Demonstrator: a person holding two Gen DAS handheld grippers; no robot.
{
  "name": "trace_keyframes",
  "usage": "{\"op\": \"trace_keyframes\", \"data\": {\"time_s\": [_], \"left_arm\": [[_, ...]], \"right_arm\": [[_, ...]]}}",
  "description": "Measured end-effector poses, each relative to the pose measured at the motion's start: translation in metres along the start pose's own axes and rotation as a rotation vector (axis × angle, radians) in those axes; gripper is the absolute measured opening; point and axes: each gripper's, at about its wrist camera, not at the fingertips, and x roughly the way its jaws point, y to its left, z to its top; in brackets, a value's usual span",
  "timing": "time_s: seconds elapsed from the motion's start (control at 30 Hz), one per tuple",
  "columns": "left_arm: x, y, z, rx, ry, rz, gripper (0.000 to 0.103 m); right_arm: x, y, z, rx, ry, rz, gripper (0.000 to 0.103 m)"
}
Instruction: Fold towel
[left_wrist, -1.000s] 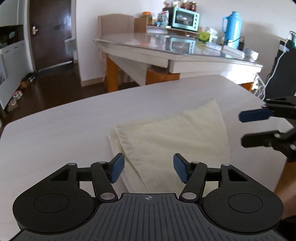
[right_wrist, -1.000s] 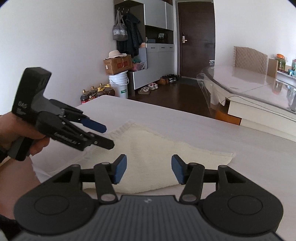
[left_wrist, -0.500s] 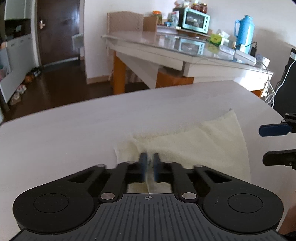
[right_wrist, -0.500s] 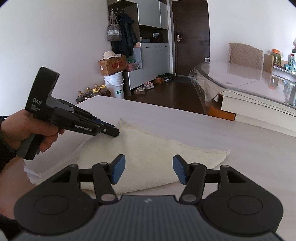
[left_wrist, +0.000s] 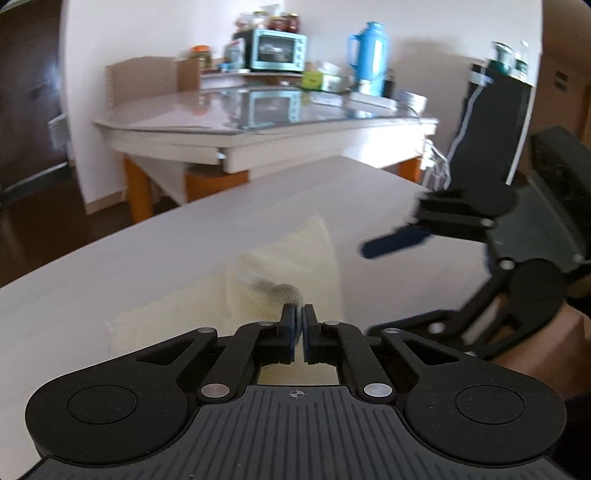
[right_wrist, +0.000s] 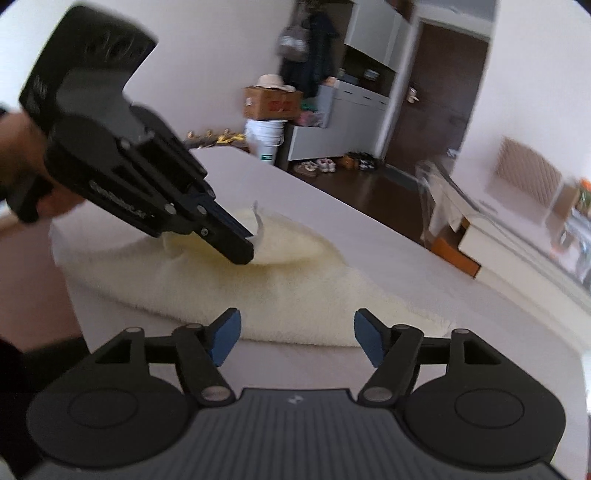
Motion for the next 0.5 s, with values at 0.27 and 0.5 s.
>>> {"op": "trace_keyframes", "data": {"time_s": [0.27, 0.5], "left_arm": [[-0.004, -0.033, -0.010, 0.105, 0.049, -0.098, 0.007], [-0.021, -0.019, -0.022, 0.048, 0.031, -0.040, 0.013]], "right_arm": [[0.002, 0.023, -0.006, -0.203, -0.002, 0.006, 0.078], [-0.006, 0.040, -0.010, -0.358, -0.014, 0.012, 0.066]]}}
